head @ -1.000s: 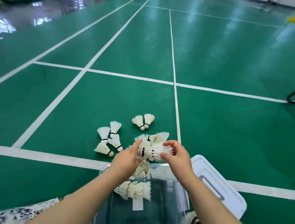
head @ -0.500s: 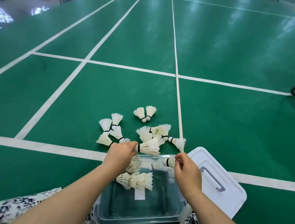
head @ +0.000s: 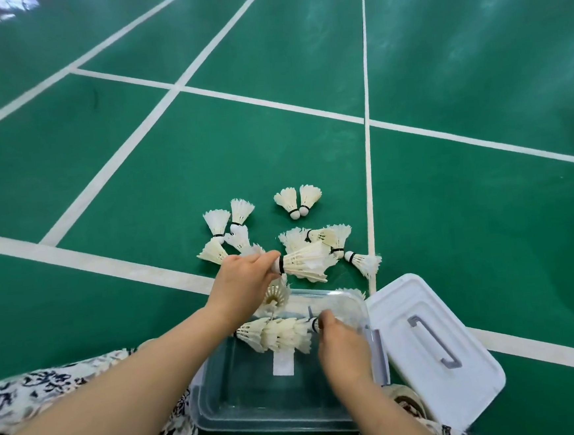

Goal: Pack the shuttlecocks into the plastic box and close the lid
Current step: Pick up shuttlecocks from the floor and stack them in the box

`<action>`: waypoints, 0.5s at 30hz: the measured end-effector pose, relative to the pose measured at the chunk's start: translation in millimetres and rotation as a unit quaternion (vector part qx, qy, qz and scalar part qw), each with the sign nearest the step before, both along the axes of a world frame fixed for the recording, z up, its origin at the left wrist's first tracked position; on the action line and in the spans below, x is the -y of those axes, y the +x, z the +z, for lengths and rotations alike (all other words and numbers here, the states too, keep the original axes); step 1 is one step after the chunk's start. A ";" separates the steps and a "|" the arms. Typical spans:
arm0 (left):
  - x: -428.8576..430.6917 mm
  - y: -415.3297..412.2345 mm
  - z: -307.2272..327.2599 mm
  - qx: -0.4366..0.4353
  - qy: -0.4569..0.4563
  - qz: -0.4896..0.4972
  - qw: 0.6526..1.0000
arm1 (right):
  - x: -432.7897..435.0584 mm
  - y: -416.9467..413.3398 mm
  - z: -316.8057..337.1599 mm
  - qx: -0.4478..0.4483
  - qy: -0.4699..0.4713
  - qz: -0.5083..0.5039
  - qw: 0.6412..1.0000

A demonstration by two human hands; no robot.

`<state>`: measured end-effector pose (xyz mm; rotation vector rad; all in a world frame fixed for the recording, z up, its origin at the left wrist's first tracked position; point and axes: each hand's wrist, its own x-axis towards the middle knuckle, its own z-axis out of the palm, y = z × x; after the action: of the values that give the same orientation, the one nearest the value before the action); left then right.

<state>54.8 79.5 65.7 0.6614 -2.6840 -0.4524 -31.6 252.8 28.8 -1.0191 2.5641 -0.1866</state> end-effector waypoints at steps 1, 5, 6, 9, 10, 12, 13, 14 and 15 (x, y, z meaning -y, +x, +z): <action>-0.4 -1.3 -0.1 -0.003 0.011 0.002 1.000 | 2.2 -0.5 -0.8 0.001 -0.003 0.000 1.000; -1.7 -8.2 0.8 -0.008 0.040 -0.005 0.999 | 4.0 -0.2 -2.7 -0.004 -0.028 -0.016 0.999; -1.9 -10.0 2.4 -0.010 0.046 -0.007 0.999 | 3.1 0.4 -3.1 -0.006 -0.037 -0.019 0.999; -2.8 -17.0 4.7 -0.014 0.063 -0.010 0.998 | -1.7 1.4 -3.6 -0.011 -0.033 -0.015 0.999; -3.5 -19.2 5.3 -0.006 0.064 -0.010 0.998 | -3.8 1.6 -4.5 -0.015 -0.023 -0.010 1.000; -6.2 -21.7 7.5 0.005 0.063 -0.008 0.998 | -6.4 2.1 -6.1 -0.020 -0.002 0.002 1.000; -7.4 -22.2 8.3 0.007 0.063 -0.008 0.998 | -7.0 3.0 -7.2 -0.015 0.006 0.001 1.000; -8.5 -22.4 9.2 0.011 0.060 -0.009 0.998 | -7.2 3.9 -8.4 -0.002 0.010 -0.004 1.000; -8.9 -21.8 9.6 0.013 0.059 -0.009 0.998 | -7.2 4.8 -9.3 0.011 0.012 -0.013 1.000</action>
<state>33.0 88.4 75.3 0.6793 -2.7060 -0.6145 -26.7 260.1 19.5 -0.9706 2.5547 -0.1718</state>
